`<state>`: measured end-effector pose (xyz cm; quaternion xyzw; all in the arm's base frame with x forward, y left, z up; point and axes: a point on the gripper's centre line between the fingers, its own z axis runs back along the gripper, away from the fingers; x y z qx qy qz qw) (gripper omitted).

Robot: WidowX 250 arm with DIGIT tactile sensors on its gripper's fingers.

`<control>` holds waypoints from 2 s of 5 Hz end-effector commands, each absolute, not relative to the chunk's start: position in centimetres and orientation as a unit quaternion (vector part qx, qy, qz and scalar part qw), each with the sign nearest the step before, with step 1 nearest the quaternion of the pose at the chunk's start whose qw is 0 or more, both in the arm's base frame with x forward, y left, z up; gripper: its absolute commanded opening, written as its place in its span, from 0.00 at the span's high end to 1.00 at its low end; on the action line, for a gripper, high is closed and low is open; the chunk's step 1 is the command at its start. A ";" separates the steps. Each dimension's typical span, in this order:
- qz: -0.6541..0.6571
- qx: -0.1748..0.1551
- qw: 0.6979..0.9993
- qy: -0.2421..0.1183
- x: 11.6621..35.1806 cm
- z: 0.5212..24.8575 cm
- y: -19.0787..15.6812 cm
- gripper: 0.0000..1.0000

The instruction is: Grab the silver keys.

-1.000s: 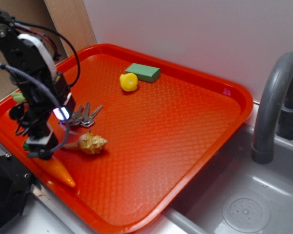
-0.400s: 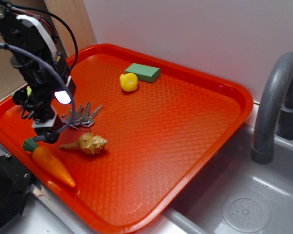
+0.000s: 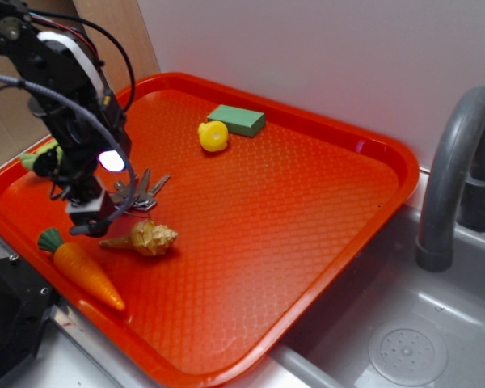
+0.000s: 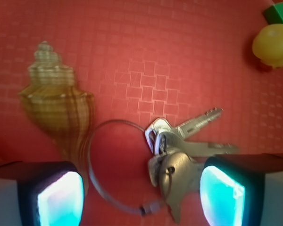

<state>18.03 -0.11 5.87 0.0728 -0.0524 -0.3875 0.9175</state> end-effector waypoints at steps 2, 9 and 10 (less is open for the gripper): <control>-0.375 0.078 0.923 -0.030 18.6 4.3 -0.3 1.00; 0.073 -0.073 0.994 0.046 21.3 23.9 -2.6 1.00; 0.145 -0.072 0.986 0.042 21.8 23.7 -1.3 1.00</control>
